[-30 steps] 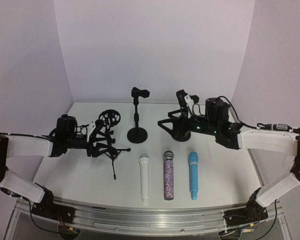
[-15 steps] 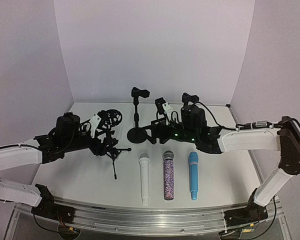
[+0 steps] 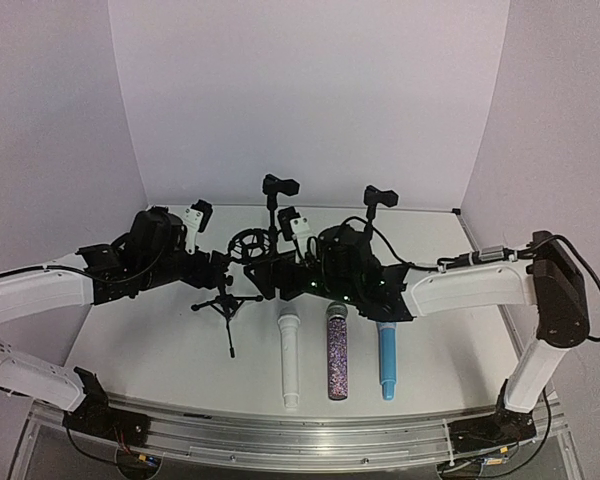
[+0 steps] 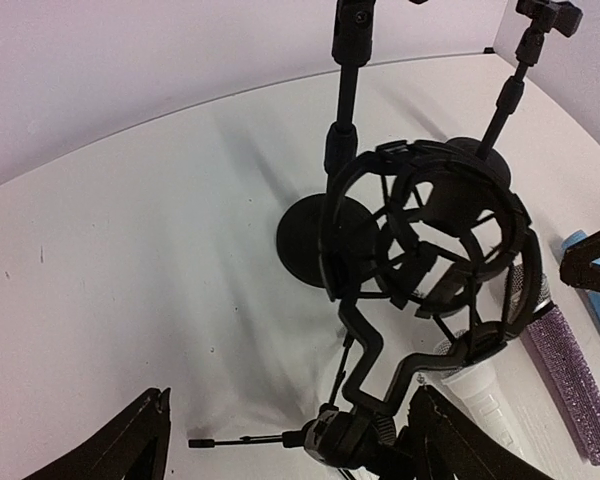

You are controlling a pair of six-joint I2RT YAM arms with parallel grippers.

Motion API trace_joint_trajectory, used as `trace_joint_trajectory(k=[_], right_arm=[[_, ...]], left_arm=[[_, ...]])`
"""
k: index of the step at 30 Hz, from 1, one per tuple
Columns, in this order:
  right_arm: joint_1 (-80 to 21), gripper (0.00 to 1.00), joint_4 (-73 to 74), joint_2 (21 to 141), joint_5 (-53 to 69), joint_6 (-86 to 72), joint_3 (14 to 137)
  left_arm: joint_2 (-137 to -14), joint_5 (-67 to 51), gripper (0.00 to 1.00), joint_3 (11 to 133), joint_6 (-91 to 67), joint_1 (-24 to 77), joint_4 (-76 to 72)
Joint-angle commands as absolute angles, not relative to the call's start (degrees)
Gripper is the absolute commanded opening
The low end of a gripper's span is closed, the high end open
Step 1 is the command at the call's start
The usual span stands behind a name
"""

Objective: Attach the microphones to the stand

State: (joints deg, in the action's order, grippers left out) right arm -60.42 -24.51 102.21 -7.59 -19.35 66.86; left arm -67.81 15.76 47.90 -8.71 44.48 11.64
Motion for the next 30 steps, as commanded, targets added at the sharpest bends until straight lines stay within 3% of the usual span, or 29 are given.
trace_joint_trajectory(k=[1,10,18,30], right_arm=[[-60.51,0.84,-25.6,103.63,-7.32,-19.59,68.65],[-60.53,0.87,-25.65,104.24,3.57,-19.12,68.41],[-60.53,0.86,-27.04,105.4,4.94,-21.03,67.38],[-61.12,0.86,-28.31,100.85,1.96,-18.43,61.76]], left_arm=[[-67.86,16.11,0.81,48.42,-4.15,44.53,10.16],[-59.55,-8.42,0.96,44.26,11.91,41.47,3.87],[-65.47,-39.28,0.95,52.57,33.35,23.48,19.92],[-71.64,-45.25,0.94,55.86,41.11,23.36,21.75]])
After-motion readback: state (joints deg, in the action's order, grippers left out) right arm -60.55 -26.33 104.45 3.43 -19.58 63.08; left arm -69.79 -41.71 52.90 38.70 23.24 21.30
